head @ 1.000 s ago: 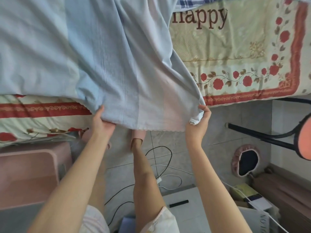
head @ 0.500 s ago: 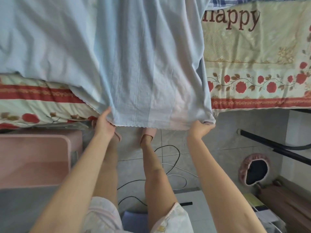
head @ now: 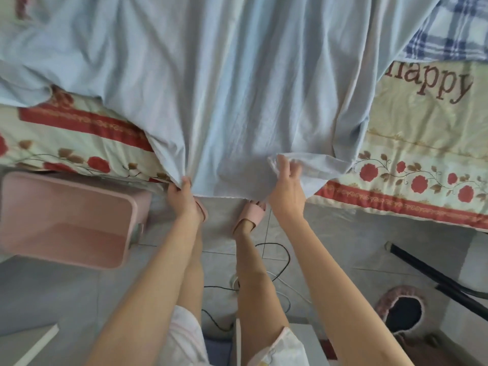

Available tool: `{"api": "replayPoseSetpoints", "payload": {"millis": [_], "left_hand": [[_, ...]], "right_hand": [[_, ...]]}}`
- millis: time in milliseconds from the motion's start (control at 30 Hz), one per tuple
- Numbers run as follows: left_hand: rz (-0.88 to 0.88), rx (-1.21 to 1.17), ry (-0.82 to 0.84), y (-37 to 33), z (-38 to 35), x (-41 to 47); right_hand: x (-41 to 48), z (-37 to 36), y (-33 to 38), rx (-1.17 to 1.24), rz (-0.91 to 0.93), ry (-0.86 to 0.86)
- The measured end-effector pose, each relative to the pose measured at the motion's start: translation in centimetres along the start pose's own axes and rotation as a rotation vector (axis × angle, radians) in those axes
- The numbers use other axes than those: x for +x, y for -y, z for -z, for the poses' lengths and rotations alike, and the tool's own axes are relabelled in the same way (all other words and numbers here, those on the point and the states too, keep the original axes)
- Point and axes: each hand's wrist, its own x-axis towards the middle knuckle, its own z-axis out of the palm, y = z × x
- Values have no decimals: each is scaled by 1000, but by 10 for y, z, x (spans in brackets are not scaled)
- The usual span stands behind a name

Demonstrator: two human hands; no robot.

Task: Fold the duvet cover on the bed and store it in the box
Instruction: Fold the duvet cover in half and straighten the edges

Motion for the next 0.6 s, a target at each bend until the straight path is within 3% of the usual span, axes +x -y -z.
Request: {"api": "replayPoseSetpoints", "payload": {"millis": [100, 167, 267, 333, 433, 533, 600], "left_hand": [[-32, 158, 72, -4, 7, 19], [14, 182, 135, -16, 11, 35], [111, -13, 338, -54, 13, 45], [161, -200, 417, -79, 7, 55], [229, -383, 452, -104, -9, 61], [322, -447, 525, -112, -14, 54], [358, -470, 630, -115, -12, 52]], "right_hand": [[20, -12, 8, -258, -77, 212], [27, -18, 22, -323, -65, 98], [32, -30, 51, -322, 184, -52], [29, -43, 77, -219, 407, 35], [22, -76, 118, -346, 581, 111], [25, -93, 147, -389, 501, 93], [29, -89, 153, -229, 399, 146]]}}
